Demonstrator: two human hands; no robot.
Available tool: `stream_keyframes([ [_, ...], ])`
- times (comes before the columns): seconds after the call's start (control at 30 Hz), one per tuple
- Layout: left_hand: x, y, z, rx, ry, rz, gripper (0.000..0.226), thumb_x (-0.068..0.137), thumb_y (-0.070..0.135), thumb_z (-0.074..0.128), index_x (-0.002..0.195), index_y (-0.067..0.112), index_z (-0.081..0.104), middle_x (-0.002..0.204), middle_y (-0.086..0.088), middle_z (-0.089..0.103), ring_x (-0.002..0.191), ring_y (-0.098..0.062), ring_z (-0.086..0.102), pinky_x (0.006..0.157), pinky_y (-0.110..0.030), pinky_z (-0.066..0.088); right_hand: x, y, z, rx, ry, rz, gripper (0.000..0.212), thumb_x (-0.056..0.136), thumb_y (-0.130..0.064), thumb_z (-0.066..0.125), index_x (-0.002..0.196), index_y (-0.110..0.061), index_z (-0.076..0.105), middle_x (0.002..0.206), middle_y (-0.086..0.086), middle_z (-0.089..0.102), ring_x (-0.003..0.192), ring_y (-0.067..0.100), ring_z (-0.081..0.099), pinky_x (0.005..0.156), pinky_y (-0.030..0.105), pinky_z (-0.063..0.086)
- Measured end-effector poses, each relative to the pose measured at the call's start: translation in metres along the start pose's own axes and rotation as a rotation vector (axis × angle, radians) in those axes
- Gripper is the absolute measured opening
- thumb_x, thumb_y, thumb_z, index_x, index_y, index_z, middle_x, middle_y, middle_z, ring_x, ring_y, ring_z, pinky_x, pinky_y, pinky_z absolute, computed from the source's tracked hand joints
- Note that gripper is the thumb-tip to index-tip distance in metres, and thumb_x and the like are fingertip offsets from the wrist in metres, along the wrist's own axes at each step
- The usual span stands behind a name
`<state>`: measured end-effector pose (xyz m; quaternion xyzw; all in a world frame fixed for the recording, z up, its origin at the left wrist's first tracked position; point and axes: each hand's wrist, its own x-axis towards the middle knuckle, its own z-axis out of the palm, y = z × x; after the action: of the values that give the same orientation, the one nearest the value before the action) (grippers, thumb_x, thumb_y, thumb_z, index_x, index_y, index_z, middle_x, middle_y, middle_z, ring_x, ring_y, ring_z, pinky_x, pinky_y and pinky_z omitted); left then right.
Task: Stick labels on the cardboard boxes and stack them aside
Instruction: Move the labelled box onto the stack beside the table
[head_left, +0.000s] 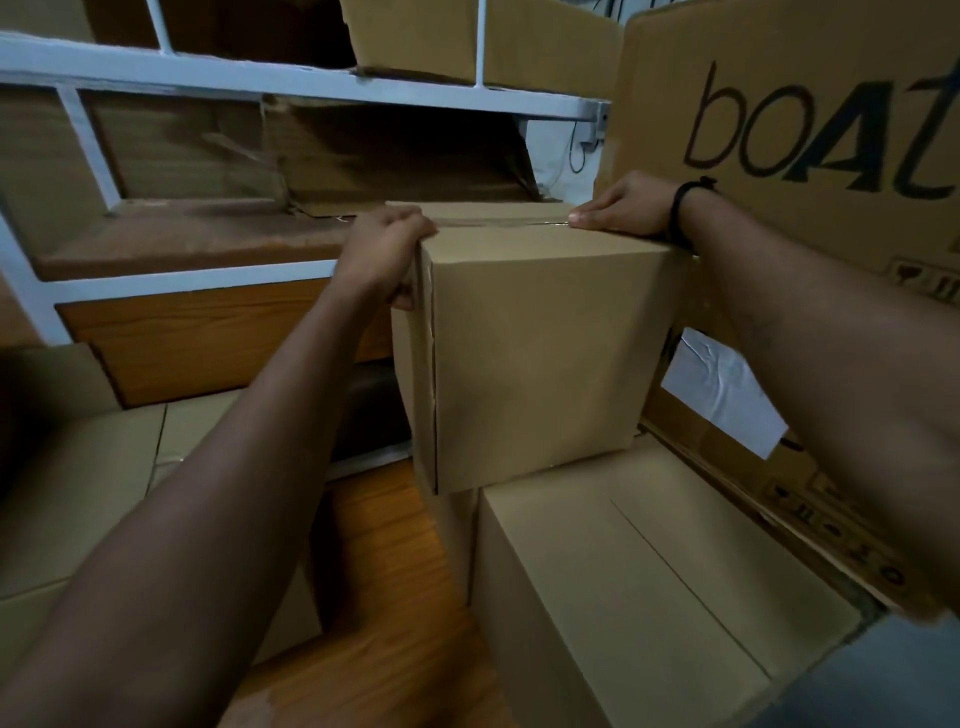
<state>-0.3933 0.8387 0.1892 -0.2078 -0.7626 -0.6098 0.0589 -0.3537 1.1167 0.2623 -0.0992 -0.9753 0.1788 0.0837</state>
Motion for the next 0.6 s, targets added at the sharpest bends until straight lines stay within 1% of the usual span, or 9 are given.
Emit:
stream_keyframes([
  [0.07,0.001,-0.003,0.008,-0.006,0.041,-0.002,0.029,0.102,0.034,0.047,0.127,0.023,0.055,0.107,0.005,0.055,0.096,-0.017,0.06,0.07,-0.036,0.057,0.007,0.0,0.001,-0.041,0.016,-0.009,0.053,0.083,-0.062,0.06,0.122,-0.028,0.066,0.14,0.0,0.052,0.121,0.023,0.049,0.099,0.034,0.036],
  [0.2,0.002,-0.008,0.016,-0.015,0.071,0.027,0.047,0.098,0.053,0.044,0.134,0.024,0.055,0.122,-0.002,0.06,0.108,-0.022,0.06,0.083,-0.045,0.058,0.014,0.0,0.0,-0.117,0.069,-0.059,0.047,0.087,-0.056,0.06,0.121,-0.024,0.067,0.134,0.002,0.058,0.11,0.021,0.054,0.093,0.035,0.042],
  [0.27,0.0,-0.011,0.017,-0.006,0.076,0.034,0.057,0.096,0.061,0.038,0.139,0.025,0.051,0.132,-0.004,0.056,0.116,-0.025,0.057,0.088,-0.05,0.055,0.009,0.002,-0.001,-0.099,0.115,-0.074,0.049,0.089,-0.056,0.057,0.116,-0.017,0.07,0.132,0.004,0.06,0.102,0.019,0.056,0.086,0.033,0.043],
  [0.33,-0.008,-0.017,0.018,-0.004,0.086,0.067,0.066,0.093,0.066,0.033,0.143,0.027,0.046,0.14,-0.004,0.052,0.123,-0.024,0.053,0.095,-0.053,0.051,-0.008,0.006,0.001,-0.015,0.218,-0.091,0.057,0.091,-0.059,0.052,0.108,-0.008,0.071,0.127,0.01,0.063,0.095,0.026,0.061,0.081,0.038,0.049],
  [0.4,-0.027,-0.029,0.018,0.073,0.135,0.2,0.066,0.093,0.065,0.032,0.149,0.031,0.039,0.148,-0.005,0.047,0.132,-0.02,0.047,0.104,-0.049,0.045,-0.033,0.011,0.007,0.07,0.351,-0.152,0.059,0.092,-0.059,0.049,0.109,-0.007,0.07,0.123,0.016,0.063,0.105,0.034,0.061,0.091,0.046,0.05],
  [0.47,-0.051,-0.046,0.021,0.145,0.151,0.4,0.066,0.095,0.063,0.035,0.153,0.034,0.027,0.155,-0.008,0.039,0.138,-0.019,0.042,0.105,-0.048,0.044,-0.062,0.021,0.024,0.066,0.509,-0.301,0.047,0.095,-0.049,0.049,0.122,-0.014,0.066,0.131,0.011,0.059,0.12,0.027,0.052,0.104,0.039,0.038],
  [0.5,-0.063,-0.054,0.024,0.157,0.133,0.491,0.07,0.094,0.065,0.039,0.154,0.035,0.021,0.159,-0.009,0.032,0.142,-0.022,0.037,0.106,-0.051,0.044,-0.076,0.028,0.038,0.022,0.6,-0.382,0.045,0.095,-0.045,0.05,0.127,-0.016,0.062,0.135,0.01,0.056,0.125,0.027,0.047,0.105,0.036,0.03],
  [0.53,-0.073,-0.062,0.027,0.179,0.11,0.56,0.075,0.092,0.066,0.042,0.155,0.036,0.014,0.162,-0.011,0.023,0.145,-0.025,0.031,0.107,-0.055,0.042,-0.088,0.034,0.054,-0.03,0.682,-0.455,0.047,0.094,-0.045,0.051,0.13,-0.017,0.059,0.137,0.011,0.053,0.126,0.03,0.044,0.105,0.037,0.028],
  [0.6,-0.089,-0.078,0.037,0.251,0.067,0.624,0.083,0.088,0.069,0.047,0.154,0.04,0.006,0.165,-0.013,0.007,0.149,-0.029,0.021,0.106,-0.056,0.041,-0.104,0.05,0.09,-0.13,0.797,-0.544,0.056,0.09,-0.052,0.053,0.134,-0.018,0.055,0.14,0.016,0.048,0.127,0.036,0.04,0.105,0.044,0.029],
])
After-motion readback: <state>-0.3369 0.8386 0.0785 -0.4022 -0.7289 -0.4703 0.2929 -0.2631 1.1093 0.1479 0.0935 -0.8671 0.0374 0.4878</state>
